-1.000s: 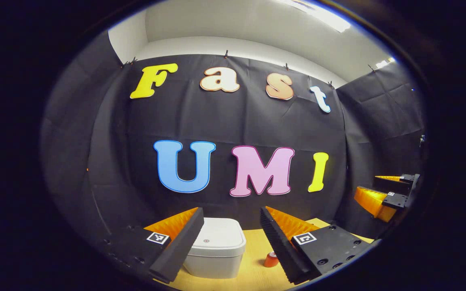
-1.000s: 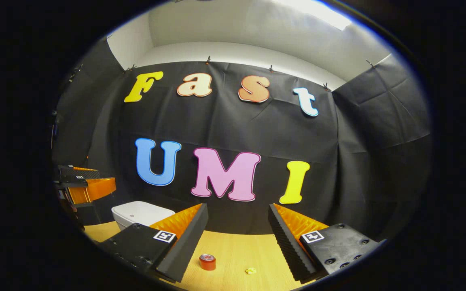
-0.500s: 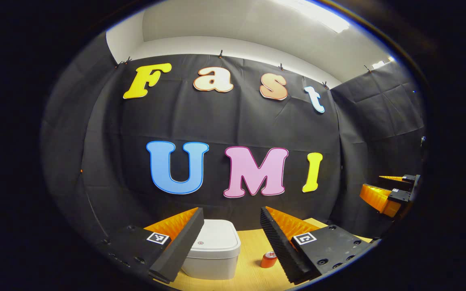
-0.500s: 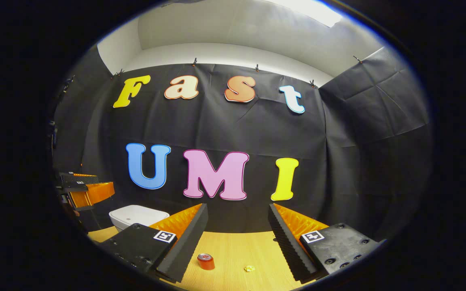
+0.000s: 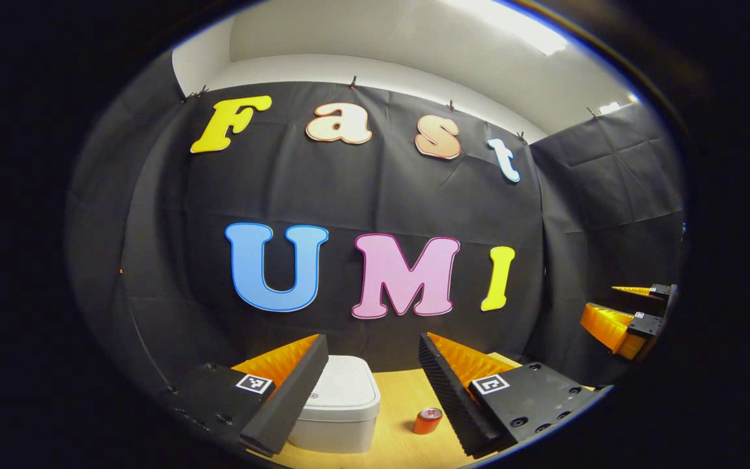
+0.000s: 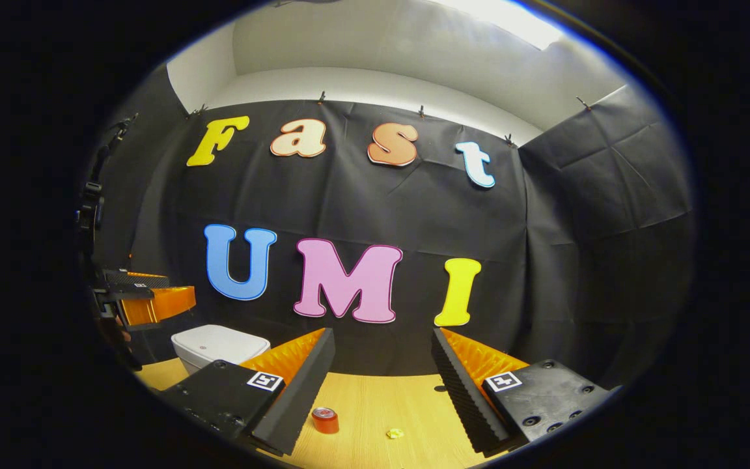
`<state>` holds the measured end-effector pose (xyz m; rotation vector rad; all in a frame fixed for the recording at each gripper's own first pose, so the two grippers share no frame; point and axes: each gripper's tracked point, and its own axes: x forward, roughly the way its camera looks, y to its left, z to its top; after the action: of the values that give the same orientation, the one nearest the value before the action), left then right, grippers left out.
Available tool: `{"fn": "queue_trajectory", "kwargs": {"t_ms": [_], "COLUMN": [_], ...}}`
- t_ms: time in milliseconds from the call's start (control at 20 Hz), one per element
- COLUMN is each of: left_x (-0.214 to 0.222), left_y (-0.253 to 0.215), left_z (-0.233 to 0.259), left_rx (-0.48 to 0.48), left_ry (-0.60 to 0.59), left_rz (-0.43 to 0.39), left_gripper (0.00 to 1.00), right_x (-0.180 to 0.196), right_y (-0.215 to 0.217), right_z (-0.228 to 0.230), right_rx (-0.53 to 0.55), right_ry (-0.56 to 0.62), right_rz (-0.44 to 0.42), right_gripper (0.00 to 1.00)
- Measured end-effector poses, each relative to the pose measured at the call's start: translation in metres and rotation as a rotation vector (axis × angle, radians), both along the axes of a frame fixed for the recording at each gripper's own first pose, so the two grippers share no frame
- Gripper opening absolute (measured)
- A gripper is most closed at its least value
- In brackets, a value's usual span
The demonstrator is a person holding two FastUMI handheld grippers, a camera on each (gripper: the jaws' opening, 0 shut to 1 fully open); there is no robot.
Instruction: Press the lid of the desktop garbage bin to open it, pick up the crumpled paper on the desktop and throw it into the bin, then pick up the pop can on the desktop and drop it into the bin, and finally close the garbage bin lid.
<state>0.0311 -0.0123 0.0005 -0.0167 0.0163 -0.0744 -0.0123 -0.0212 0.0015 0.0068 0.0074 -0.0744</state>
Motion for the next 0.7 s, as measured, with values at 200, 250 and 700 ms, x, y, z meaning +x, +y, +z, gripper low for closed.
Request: {"fn": "queue_trajectory", "kwargs": {"t_ms": [200, 250, 700], "left_x": [0.020, 0.026, 0.076], "left_y": [0.014, 0.019, 0.057], "left_z": [-0.017, -0.023, -0.085], "left_rx": [-0.007, -0.013, 0.019], "left_ry": [0.042, 0.061, 0.231], "left_rz": [0.010, 0.016, 0.073], "left_gripper": [0.94, 0.92, 0.38], "right_x": [0.004, 0.005, 0.007], "right_y": [-0.003, -0.004, -0.002], "right_z": [-0.004, -0.006, -0.032], "right_rx": [-0.011, -0.016, -0.043], "right_ry": [0.012, 0.015, 0.080], "right_rz": [-0.010, -0.010, -0.002], "right_gripper": [0.96, 0.96, 0.96]}}
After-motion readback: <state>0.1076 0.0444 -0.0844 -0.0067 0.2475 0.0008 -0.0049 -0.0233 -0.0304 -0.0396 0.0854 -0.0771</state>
